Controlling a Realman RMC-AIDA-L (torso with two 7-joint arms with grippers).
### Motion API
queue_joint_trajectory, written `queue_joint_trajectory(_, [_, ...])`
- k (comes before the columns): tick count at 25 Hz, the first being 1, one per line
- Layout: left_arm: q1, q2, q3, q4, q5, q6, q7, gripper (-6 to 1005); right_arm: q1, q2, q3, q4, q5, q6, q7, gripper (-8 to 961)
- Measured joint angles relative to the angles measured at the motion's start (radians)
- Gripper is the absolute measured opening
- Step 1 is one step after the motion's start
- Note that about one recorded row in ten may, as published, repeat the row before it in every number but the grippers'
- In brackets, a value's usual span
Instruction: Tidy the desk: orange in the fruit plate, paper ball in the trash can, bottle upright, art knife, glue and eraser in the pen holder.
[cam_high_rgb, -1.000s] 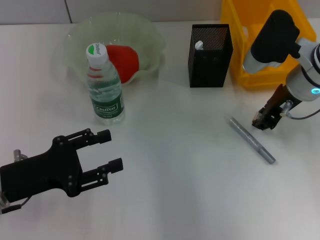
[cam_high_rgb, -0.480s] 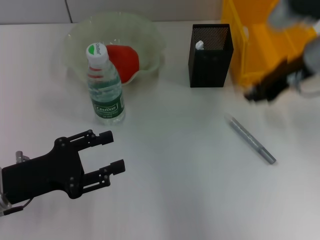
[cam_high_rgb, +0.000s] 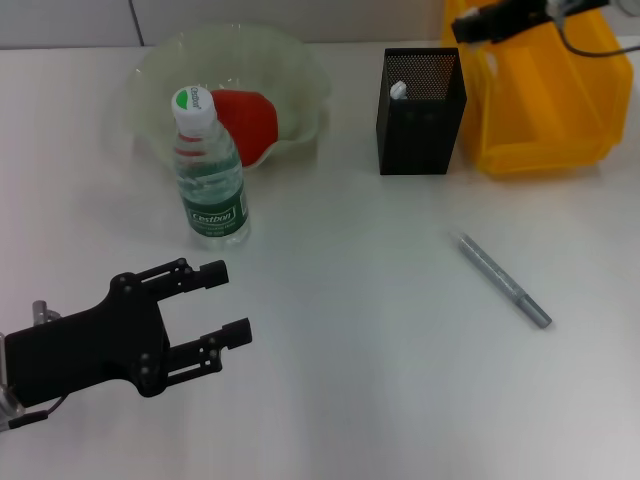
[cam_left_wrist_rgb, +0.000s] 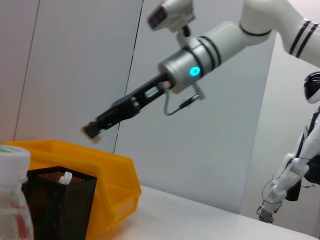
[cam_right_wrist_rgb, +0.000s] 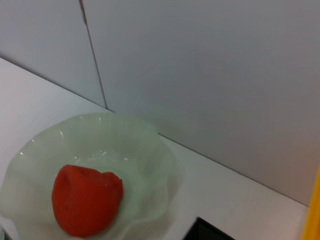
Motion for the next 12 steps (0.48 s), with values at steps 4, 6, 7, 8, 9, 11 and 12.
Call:
queue_joint_trajectory(4, [-0.004,-0.001,0.001,-0.001,0.000,0.000,0.001,701,0.044,0.000,-0.016,0.101,-0.001,0.060,0.000,372])
queue_joint_trajectory(6, [-0.005,-0.002,0.000,-0.001,0.000,-0.003,0.003,701,0.056,0.001,-0.038,0.145,0.003,0.104,-0.004,385])
queue_joint_trajectory(7, [-0.006,-0.003,-0.001,-0.001,0.000,-0.005,0.004,701,0.058,0.002,-0.050,0.159,0.005,0.124,-0.005,392])
queue_joint_trajectory(8, [-0.007,-0.003,-0.001,-0.002,0.000,-0.006,0.005,701,0.060,0.002,-0.065,0.171,0.007,0.146,-0.006,399])
queue_joint_trajectory(9, [-0.007,-0.003,-0.001,-0.002,0.000,-0.006,0.005,701,0.060,0.002,-0.065,0.171,0.007,0.146,-0.006,406])
queue_joint_trajectory(11, [-0.008,-0.004,-0.001,-0.002,0.000,-0.006,0.005,701,0.061,0.002,-0.068,0.172,0.007,0.151,-0.006,420])
queue_joint_trajectory(12, [-0.008,-0.004,-0.001,-0.002,0.000,-0.006,0.005,701,0.061,0.002,-0.067,0.169,0.007,0.149,-0.006,426])
